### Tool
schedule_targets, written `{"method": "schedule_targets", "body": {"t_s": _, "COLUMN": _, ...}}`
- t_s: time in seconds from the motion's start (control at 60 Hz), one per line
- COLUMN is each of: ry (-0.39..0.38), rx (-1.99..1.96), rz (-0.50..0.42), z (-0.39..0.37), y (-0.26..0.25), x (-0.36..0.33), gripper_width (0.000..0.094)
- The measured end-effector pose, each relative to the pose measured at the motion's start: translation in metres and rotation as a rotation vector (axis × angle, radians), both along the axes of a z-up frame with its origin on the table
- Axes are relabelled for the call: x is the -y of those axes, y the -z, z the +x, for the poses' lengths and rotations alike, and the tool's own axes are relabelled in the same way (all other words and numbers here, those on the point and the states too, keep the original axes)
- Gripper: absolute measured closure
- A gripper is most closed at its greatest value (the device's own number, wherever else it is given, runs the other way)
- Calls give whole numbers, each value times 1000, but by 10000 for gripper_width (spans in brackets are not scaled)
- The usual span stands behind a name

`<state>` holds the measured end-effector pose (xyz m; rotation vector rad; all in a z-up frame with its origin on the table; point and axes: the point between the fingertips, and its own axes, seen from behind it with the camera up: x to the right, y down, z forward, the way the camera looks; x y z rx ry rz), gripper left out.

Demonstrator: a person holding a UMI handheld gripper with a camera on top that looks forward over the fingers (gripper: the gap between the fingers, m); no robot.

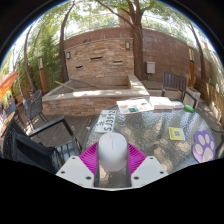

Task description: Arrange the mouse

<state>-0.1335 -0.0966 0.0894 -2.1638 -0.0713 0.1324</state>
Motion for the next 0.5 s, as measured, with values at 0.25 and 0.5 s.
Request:
{"method": "schedule_targets", "body": {"t_s": 0.25, "ry": 84, "rx": -126, "rz": 336, "z": 156, "y": -213, "x": -36, "gripper_width": 580}}
{"method": "schedule_targets", "body": {"t_s": 0.5, "ry": 259, "rx": 5, "rz": 84, "z": 416, "y": -51, "x": -28, "gripper_width": 582}}
